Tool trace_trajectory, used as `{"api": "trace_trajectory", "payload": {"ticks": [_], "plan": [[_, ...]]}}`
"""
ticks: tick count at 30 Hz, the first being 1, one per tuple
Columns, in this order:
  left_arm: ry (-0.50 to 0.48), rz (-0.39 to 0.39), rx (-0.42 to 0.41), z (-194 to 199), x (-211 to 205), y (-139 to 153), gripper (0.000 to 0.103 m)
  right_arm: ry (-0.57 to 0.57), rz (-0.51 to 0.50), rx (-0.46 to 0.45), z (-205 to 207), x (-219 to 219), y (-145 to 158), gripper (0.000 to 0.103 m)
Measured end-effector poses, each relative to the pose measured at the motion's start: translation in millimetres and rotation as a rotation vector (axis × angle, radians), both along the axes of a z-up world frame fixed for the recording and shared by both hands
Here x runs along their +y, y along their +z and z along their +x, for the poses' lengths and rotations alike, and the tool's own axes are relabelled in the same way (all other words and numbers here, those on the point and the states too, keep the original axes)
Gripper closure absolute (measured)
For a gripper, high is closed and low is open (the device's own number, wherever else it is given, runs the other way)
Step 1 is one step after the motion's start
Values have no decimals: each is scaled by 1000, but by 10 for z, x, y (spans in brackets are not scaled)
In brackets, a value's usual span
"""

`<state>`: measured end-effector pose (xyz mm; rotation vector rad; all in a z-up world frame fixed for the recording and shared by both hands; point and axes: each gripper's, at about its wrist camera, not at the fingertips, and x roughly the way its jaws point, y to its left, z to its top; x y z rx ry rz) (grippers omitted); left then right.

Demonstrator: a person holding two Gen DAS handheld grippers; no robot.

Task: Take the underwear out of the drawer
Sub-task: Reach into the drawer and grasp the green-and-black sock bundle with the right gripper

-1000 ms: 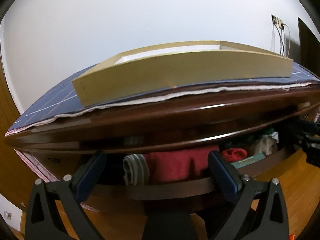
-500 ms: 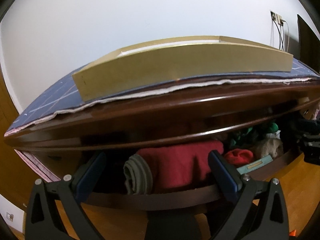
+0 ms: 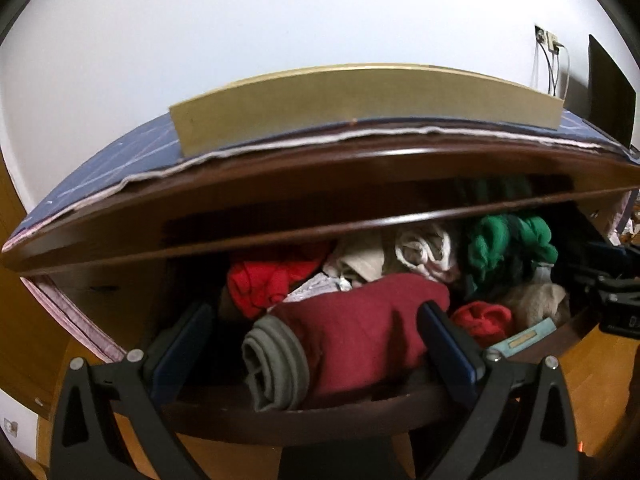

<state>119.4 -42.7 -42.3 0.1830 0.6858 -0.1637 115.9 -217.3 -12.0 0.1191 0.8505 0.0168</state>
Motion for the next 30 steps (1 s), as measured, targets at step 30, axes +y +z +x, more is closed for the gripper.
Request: {"api": "trace_trajectory", "payload": {"ticks": [30], "plan": [[-99,42,-10,-344,148,-86,0,40,42,49,131,-137,-37,18]]}}
